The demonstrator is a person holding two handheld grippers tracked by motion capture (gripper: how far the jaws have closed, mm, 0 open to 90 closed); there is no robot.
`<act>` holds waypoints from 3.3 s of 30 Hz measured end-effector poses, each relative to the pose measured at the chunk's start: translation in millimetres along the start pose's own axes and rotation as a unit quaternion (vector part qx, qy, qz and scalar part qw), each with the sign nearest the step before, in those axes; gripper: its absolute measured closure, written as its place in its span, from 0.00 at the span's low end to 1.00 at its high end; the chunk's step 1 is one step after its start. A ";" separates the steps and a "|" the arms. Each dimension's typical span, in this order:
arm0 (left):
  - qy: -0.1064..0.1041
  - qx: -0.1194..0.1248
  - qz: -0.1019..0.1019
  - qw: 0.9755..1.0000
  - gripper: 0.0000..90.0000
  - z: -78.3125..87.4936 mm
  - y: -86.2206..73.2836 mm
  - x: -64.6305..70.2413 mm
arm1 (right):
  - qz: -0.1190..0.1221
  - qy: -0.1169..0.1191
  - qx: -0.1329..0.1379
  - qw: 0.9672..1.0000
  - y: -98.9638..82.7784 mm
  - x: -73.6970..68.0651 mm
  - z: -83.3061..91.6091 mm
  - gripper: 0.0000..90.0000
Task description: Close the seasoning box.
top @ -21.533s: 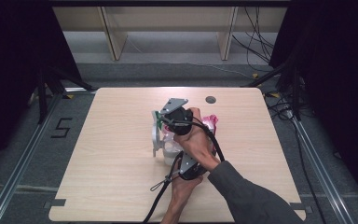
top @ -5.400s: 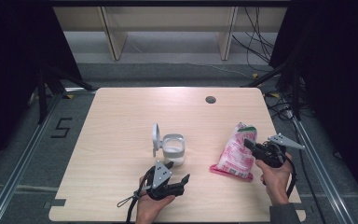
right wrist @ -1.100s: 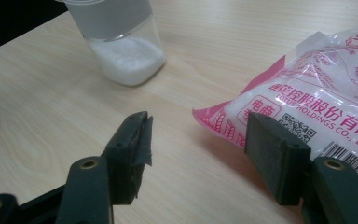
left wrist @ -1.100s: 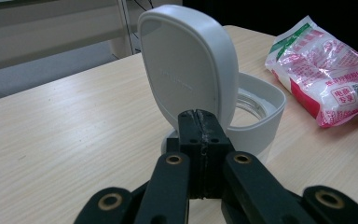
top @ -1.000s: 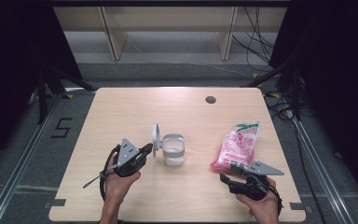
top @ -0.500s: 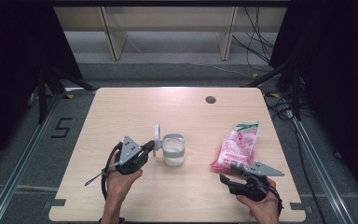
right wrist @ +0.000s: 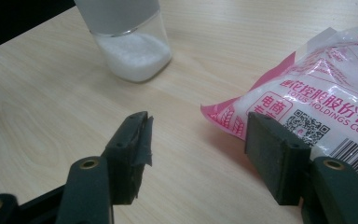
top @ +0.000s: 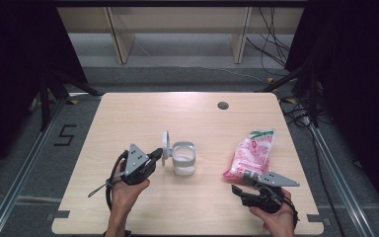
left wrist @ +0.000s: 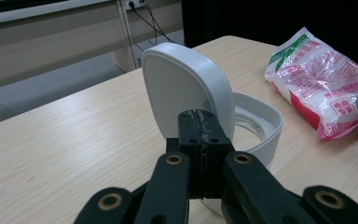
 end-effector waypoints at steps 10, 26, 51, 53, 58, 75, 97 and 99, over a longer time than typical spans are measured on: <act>-0.020 0.012 -0.018 1.000 0.99 -5.3 3.7 15.3 | 0.009 -0.002 0.001 1.000 0.0 0.2 -0.1 0.45; -0.075 0.013 0.007 0.997 0.60 2.9 -5.7 33.0 | 0.013 0.000 0.001 1.000 -0.4 -0.8 -1.1 0.45; -0.105 -0.014 0.009 0.994 0.30 15.2 -37.2 57.3 | 0.018 0.013 -0.006 1.000 -3.6 -11.9 -2.3 0.42; -0.106 -0.016 0.005 0.994 0.30 15.9 -39.4 60.0 | 0.019 0.020 -0.009 1.000 -4.5 -14.5 -3.3 0.42; -0.112 -0.019 0.006 0.993 0.29 15.1 -45.5 67.5 | 0.023 0.023 -0.014 0.999 -6.0 -17.5 -4.2 0.42; -0.110 -0.034 0.006 0.993 0.28 14.4 -67.7 79.1 | 0.016 0.034 -0.030 0.999 -12.5 -27.7 -7.9 0.40; -0.121 -0.055 0.015 0.991 0.27 24.9 -99.2 96.9 | 0.043 0.038 -0.063 0.996 -28.8 -41.6 -6.3 0.38; -0.119 -0.052 0.020 0.991 0.26 25.6 -100.4 97.7 | 0.050 0.045 -0.067 0.995 -29.9 -42.1 -6.3 0.38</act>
Point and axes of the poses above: each handheld gripper's, and its own axes: z roughly backward along the jaws, y roughly out of its top, x roughly to its right, the point moved 9 cm from there along -z, roughly forward along the jaws, and after that the axes turned 8 degrees about y, right-handed, at the moved point
